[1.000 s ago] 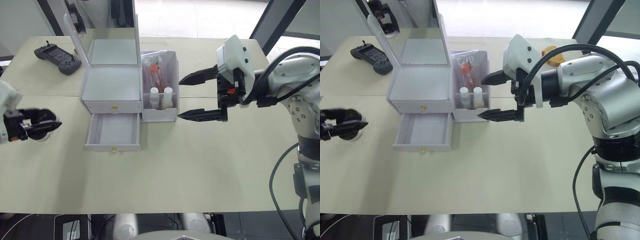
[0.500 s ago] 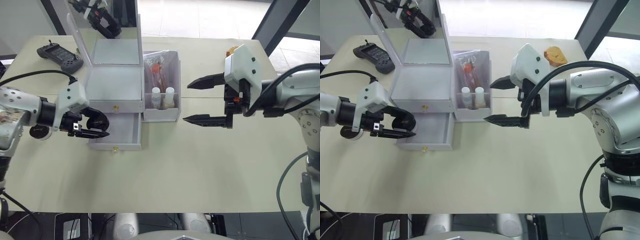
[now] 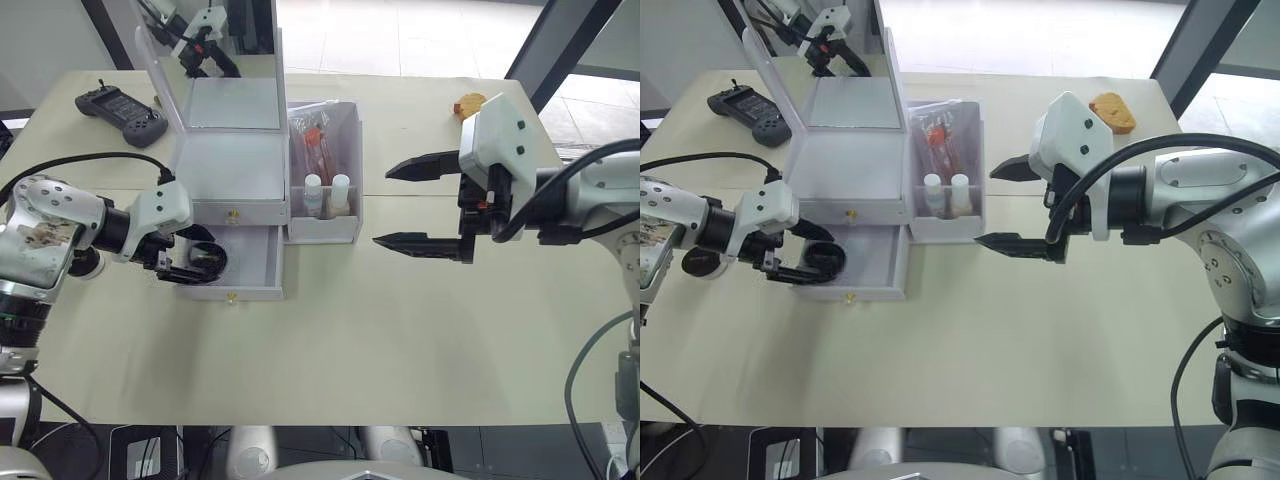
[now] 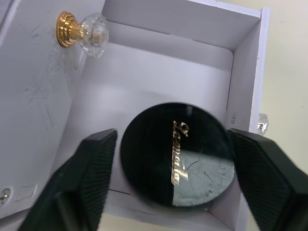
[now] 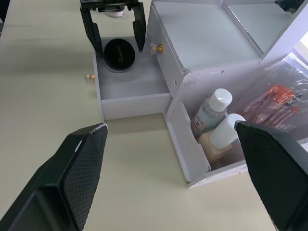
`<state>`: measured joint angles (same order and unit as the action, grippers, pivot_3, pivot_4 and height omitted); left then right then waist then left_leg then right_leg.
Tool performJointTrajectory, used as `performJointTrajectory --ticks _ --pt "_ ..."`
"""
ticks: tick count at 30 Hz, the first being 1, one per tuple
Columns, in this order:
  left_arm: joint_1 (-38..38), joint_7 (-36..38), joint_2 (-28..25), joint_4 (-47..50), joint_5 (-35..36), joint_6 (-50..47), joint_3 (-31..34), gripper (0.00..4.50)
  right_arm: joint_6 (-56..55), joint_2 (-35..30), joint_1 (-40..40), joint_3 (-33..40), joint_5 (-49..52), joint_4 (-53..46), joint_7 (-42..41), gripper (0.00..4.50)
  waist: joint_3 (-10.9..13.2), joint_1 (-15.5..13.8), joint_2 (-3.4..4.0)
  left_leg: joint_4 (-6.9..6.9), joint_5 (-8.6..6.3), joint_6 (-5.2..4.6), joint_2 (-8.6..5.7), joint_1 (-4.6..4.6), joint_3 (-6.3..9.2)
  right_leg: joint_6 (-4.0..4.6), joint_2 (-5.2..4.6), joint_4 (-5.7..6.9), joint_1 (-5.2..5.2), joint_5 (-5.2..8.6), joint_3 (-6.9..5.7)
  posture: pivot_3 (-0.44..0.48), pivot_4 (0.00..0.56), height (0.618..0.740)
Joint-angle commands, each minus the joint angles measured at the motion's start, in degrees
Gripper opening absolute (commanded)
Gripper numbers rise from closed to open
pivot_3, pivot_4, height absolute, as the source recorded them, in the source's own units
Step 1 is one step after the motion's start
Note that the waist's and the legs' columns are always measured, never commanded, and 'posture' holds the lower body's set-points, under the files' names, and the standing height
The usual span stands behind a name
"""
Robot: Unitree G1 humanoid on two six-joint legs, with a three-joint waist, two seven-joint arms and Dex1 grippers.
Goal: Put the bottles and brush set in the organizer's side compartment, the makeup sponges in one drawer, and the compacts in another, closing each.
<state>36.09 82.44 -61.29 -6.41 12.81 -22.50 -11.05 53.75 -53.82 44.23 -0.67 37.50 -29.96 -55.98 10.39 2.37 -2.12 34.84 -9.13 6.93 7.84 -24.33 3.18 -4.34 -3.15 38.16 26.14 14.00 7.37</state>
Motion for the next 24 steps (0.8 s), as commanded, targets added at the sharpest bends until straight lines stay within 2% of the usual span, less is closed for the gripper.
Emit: performJointTrajectory --ticks 1,6,9,13,16,18,21,24 --pt "1.71 1.55 -1.12 1.22 0.93 -1.45 2.35 4.49 0.15 -1.34 0.12 2.49 1.35 -0.85 -0.13 4.5 0.0 0.03 0.0 -0.01 0.0 0.0 0.0 0.0 0.0 -0.01 0.0 0.0 0.0 0.0 0.0 0.0 0.15 0.705" --pt "0.8 3.5 -3.69 1.28 5.01 -5.45 7.43 4.49 -1.18 -2.8 -0.12 2.42 0.64 0.68 -1.74 4.5 0.0 0.26 0.0 -0.02 0.0 0.0 0.0 0.02 0.0 -0.02 0.0 0.04 0.01 0.0 0.0 0.0 0.15 0.705" --pt "-2.79 6.64 -7.75 1.7 11.28 -11.49 14.15 4.49 -2.29 -4.52 -0.48 3.18 0.61 2.27 -3.99 4.5 0.0 0.51 0.0 -0.03 -0.01 -0.01 0.0 0.01 0.02 -0.02 0.0 0.04 0.03 0.01 0.0 0.0 0.15 0.705" --pt "-12.57 8.34 -11.8 -2.33 15.72 -14.87 26.56 4.49 -2.9 -6.28 -1.39 4.01 1.48 4.45 -7.67 4.5 0.02 0.73 0.04 -0.07 -0.03 -0.05 0.01 0.07 -0.03 -0.02 -0.01 0.05 0.03 0.03 0.0 0.0 0.15 0.705" --pt "-19.86 3.01 -11.73 -9.67 13.32 -12.55 35.59 4.49 -3.59 -7.09 -2.12 3.33 1.2 6.24 -10.2 4.5 0.02 0.8 0.05 -0.04 -0.03 -0.06 0.01 0.1 -0.02 0.36 -0.01 0.08 0.04 0.25 -0.03 0.0 0.15 0.705" --pt "-28.11 2.13 -10.89 -12.6 11.5 -9.91 41.78 4.49 -3.72 -6.67 -1.79 3.21 1.67 8.42 -11.56 4.5 0.02 1.13 0.05 -0.03 -0.03 -0.05 0.01 0.1 -0.04 0.39 -0.02 0.08 0.05 0.26 -0.03 0.0 0.15 0.705" --pt "-39.32 1.19 -8.4 -14.37 8.63 -2.02 48.95 4.49 -4.91 -6.05 -1.14 2.72 1.7 11.51 -13.78 4.5 0.03 1.57 0.06 -0.07 -0.04 -0.06 0.01 0.11 -0.09 0.41 -0.05 0.08 0.06 0.26 -0.03 0.0 0.15 0.705" --pt "-44.99 -2.79 -5.07 -15.35 8.91 0.78 57.98 4.49 -7.38 -5.54 0.17 0.16 -0.85 16.11 -16.05 4.5 0.01 1.55 0.03 -0.07 -0.04 -0.05 0.02 0.1 -0.08 0.43 -0.06 0.08 0.09 0.26 -0.07 0.0 0.15 0.705"
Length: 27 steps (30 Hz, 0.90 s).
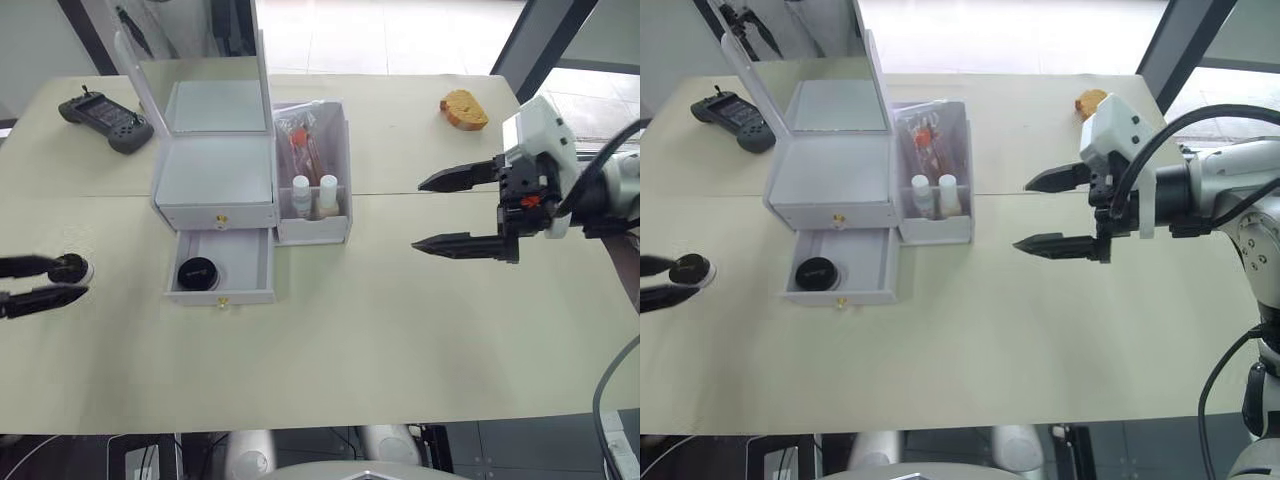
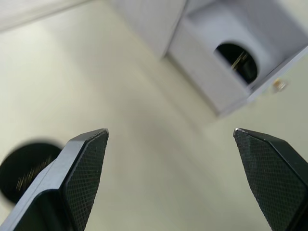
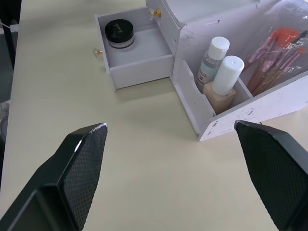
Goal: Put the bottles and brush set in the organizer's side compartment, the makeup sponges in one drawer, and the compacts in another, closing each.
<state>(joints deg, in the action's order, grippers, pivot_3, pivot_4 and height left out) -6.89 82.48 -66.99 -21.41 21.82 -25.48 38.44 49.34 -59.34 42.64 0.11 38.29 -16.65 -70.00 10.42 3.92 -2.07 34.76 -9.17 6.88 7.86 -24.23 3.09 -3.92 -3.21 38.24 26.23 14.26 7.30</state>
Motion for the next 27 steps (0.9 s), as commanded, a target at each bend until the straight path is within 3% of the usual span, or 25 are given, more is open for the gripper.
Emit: performJointTrajectory --ticks 1,6,13,19,22,27 --pt "-3.1 -3.94 1.62 0.35 0.48 3.71 10.76 4.49 -3.68 0.23 2.12 -1.27 -2.34 3.82 -2.48 4.5 -0.01 -0.03 -0.05 0.01 0.0 0.0 0.0 0.0 0.0 0.0 0.0 0.0 0.0 0.0 0.0 0.0 0.15 0.705" --pt "-7.36 -8.89 6.13 0.74 1.09 7.63 18.35 4.49 -5.88 2.0 4.0 -3.68 -5.05 7.81 -3.8 4.5 -0.01 -0.6 -0.06 0.03 0.01 0.04 0.0 0.01 -0.01 0.01 -0.03 -0.05 -0.03 0.01 0.0 0.0 0.15 0.705" --pt "-8.95 -10.03 5.87 2.1 2.87 5.3 18.03 4.49 -7.36 3.15 7.16 -5.14 -7.17 11.33 -5.47 4.5 -0.01 -0.63 -0.06 0.0 0.01 0.05 0.0 0.02 -0.02 0.01 -0.03 -0.04 -0.01 0.0 -0.01 0.0 0.15 0.705" --pt "-1.26 -11.86 2.08 1.29 2.53 0.95 9.72 4.49 -4.62 4.44 8.91 -3.57 -4.0 8.04 -5.48 4.5 -0.01 -1.12 -0.06 0.01 0.02 0.07 0.0 0.02 -0.02 0.01 -0.03 -0.04 -0.03 0.0 0.0 0.0 0.15 0.705" --pt "6.09 -14.75 0.05 -2.18 0.52 -0.05 2.24 4.49 -3.69 4.5 9.04 -3.22 -3.56 6.55 -4.81 4.5 -0.01 -1.23 -0.05 -0.03 0.01 0.07 0.0 0.02 -0.03 0.0 -0.01 -0.04 -0.01 -0.01 0.0 0.0 0.15 0.705" --pt "15.16 -17.97 0.36 -8.53 -2.93 0.83 -7.23 4.49 -1.92 3.78 7.43 -1.8 -2.62 4.17 -2.93 4.5 -0.01 -1.16 -0.06 -0.03 0.02 0.06 0.0 0.01 -0.03 -0.01 0.0 -0.01 0.0 -0.02 0.01 0.0 0.15 0.705"
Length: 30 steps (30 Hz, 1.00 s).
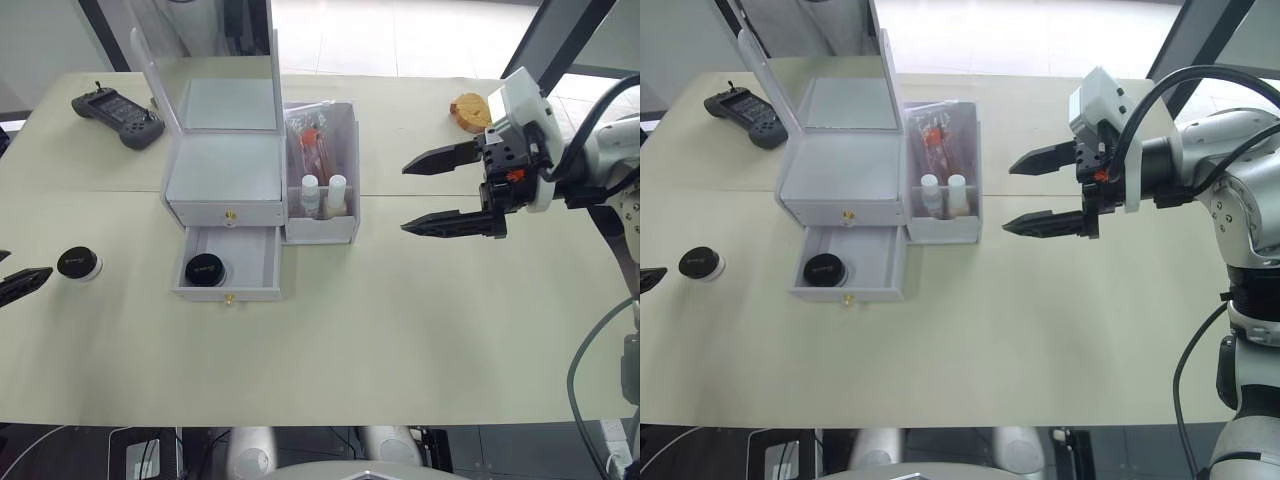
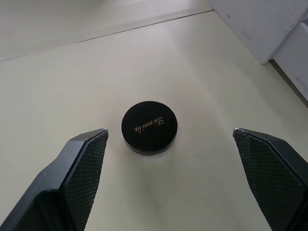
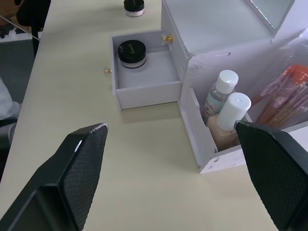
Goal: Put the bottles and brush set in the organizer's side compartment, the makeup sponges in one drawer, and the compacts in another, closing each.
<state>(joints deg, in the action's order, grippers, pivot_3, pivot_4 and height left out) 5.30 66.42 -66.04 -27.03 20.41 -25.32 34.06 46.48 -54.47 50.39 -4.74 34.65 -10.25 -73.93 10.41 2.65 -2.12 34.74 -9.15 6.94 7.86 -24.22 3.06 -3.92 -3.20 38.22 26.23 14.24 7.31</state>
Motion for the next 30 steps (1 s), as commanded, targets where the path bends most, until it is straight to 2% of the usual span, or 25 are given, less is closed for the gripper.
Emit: performJointTrajectory --ticks 1,6,16,19,22,30 --pt "5.03 -3.26 -0.1 -4.64 -2.43 1.02 -4.61 4.49 1.44 -1.16 -0.65 3.32 1.39 -2.81 1.42 4.5 0.0 0.05 -0.01 0.0 0.0 0.0 0.0 0.0 -0.01 -0.07 0.0 0.0 0.0 -0.05 0.0 0.0 0.15 0.705" --pt "13.1 -8.0 3.6 -11.89 -4.97 3.58 -10.24 4.49 3.84 -1.04 -1.21 4.46 2.98 -4.99 3.16 4.5 -0.01 -0.12 -0.01 0.03 0.01 -0.01 0.0 0.01 0.03 -0.36 0.01 0.08 -0.03 -0.22 -0.01 0.0 0.15 0.705" --pt "14.55 -10.51 5.74 -15.64 -5.98 6.3 -13.22 4.49 6.14 -2.13 -0.53 5.4 4.29 -6.76 4.59 4.5 -0.02 -0.12 -0.03 0.05 0.01 0.0 0.0 0.02 0.07 -0.21 0.02 0.24 0.0 -0.31 -0.02 0.0 0.15 0.705" --pt "15.86 -11.33 5.49 -17.17 -6.41 6.97 -13.51 3.85 6.26 -2.16 -0.52 5.48 4.04 -6.82 4.62 4.5 -0.02 -0.15 -0.03 0.06 0.01 0.0 0.0 0.01 0.08 -0.28 0.02 0.24 0.0 -0.27 -0.02 0.0 0.15 0.705" --pt "17.31 -11.31 5.62 -18.49 -6.62 8.09 -13.8 2.96 6.68 -2.19 -0.28 5.13 3.8 -6.87 4.72 4.5 -0.02 -0.17 -0.03 0.06 0.01 0.01 0.0 0.01 0.07 -0.28 0.02 0.24 -0.01 -0.28 -0.02 0.0 0.15 0.705" --pt "18.65 -9.85 6.6 -16.77 -5.66 9.68 -13.42 2.91 6.32 -1.83 0.9 4.63 3.44 -6.23 4.61 4.5 -0.02 -0.07 -0.03 0.06 0.01 0.01 0.0 0.01 0.07 -0.27 0.02 0.26 0.0 -0.28 -0.03 0.0 0.15 0.705"
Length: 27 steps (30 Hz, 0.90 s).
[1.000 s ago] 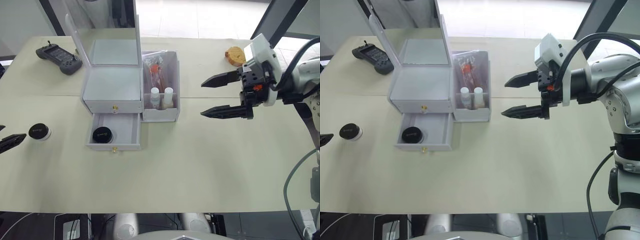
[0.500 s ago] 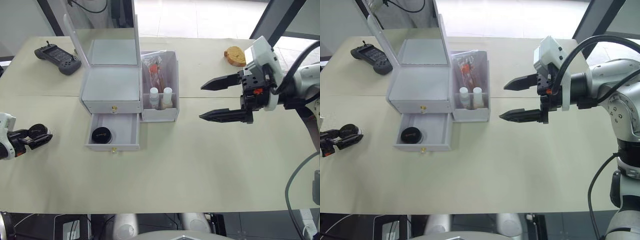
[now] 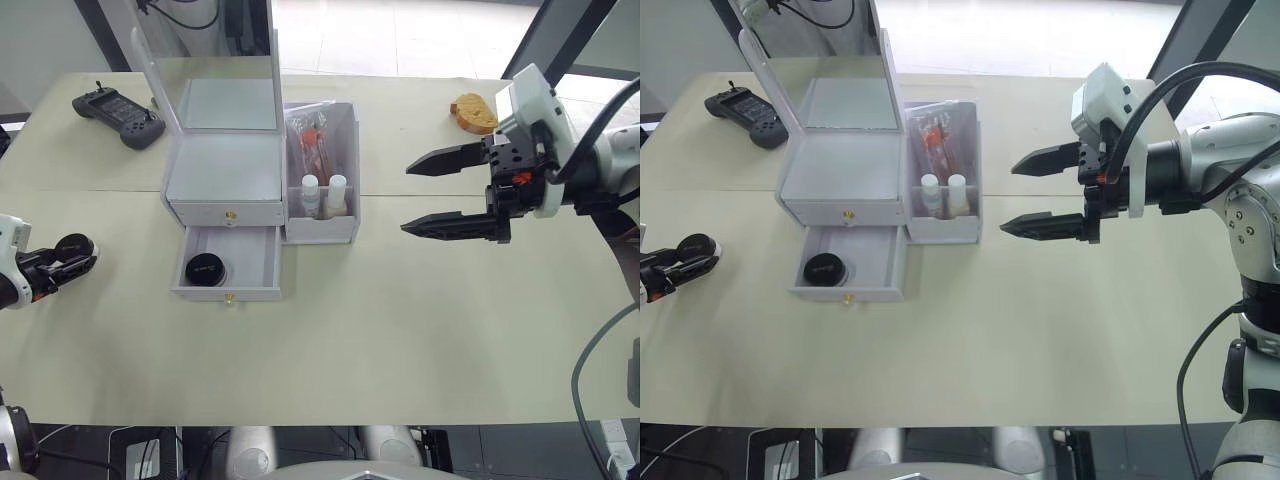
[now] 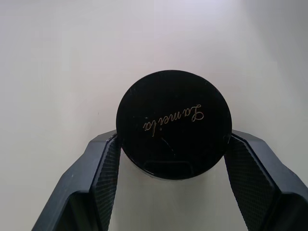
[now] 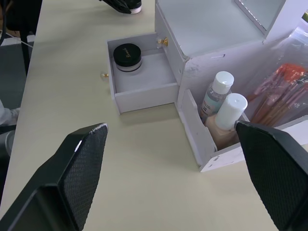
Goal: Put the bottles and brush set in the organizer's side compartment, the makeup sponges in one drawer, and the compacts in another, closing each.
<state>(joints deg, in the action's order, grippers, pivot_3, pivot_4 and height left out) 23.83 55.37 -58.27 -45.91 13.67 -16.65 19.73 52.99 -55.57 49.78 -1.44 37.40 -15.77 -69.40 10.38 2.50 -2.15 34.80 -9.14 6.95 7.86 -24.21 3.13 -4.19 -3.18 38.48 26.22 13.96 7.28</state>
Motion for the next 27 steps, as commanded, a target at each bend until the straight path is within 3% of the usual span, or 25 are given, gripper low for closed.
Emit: performJointTrajectory --ticks 1,4,8,15,19,27 --pt "0.26 2.14 -1.49 3.07 1.97 1.62 1.87 2.91 -0.25 -0.68 1.56 1.29 0.69 -0.69 0.03 4.5 0.0 0.11 0.0 0.0 0.0 0.0 0.0 0.0 0.01 0.01 0.01 0.01 0.0 0.0 0.0 0.0 0.15 0.705" --pt "-0.47 8.84 -0.81 12.81 10.22 0.36 7.32 2.91 -0.07 -0.44 1.66 0.89 0.92 -0.57 -0.4 4.5 0.0 0.02 -0.01 -0.01 0.0 0.0 0.0 -0.02 0.04 0.01 0.01 0.04 0.01 0.0 -0.02 0.0 0.15 0.705" --pt "-5.78 15.34 -1.67 25.04 15.81 -3.96 9.11 2.91 -0.25 -0.07 2.2 0.46 0.86 0.02 -0.96 4.5 0.0 -0.04 0.0 0.01 0.02 0.04 -0.01 -0.03 0.03 0.01 -0.01 0.03 -0.02 0.0 0.0 0.0 0.15 0.705" --pt "-18.03 25.4 -9.55 51.13 29.75 -24.33 14.38 2.91 -1.78 1.27 2.97 -0.32 -0.11 1.04 -1.25 4.5 0.03 0.51 -0.04 0.0 0.02 0.03 0.01 0.0 0.05 -0.14 0.01 0.09 0.04 0.13 0.01 0.0 0.15 0.705" --pt "-21.21 24.78 -13.09 61.2 28.99 -26.99 9.36 2.91 -2.73 2.09 3.18 -0.69 -0.56 1.68 -1.38 4.5 0.04 0.24 0.06 0.01 0.01 0.03 -0.01 0.02 0.0 -0.14 -0.02 0.04 0.0 0.18 0.05 0.0 0.15 0.705" --pt "-13.39 16.86 -11.36 66.04 23.61 -24.2 -3.92 2.91 -2.21 1.54 1.57 0.9 0.57 -0.83 -0.16 4.5 0.05 0.07 0.11 0.05 0.01 0.02 -0.02 -0.01 0.03 0.17 0.01 0.04 0.0 0.35 0.07 0.0 0.15 0.705"
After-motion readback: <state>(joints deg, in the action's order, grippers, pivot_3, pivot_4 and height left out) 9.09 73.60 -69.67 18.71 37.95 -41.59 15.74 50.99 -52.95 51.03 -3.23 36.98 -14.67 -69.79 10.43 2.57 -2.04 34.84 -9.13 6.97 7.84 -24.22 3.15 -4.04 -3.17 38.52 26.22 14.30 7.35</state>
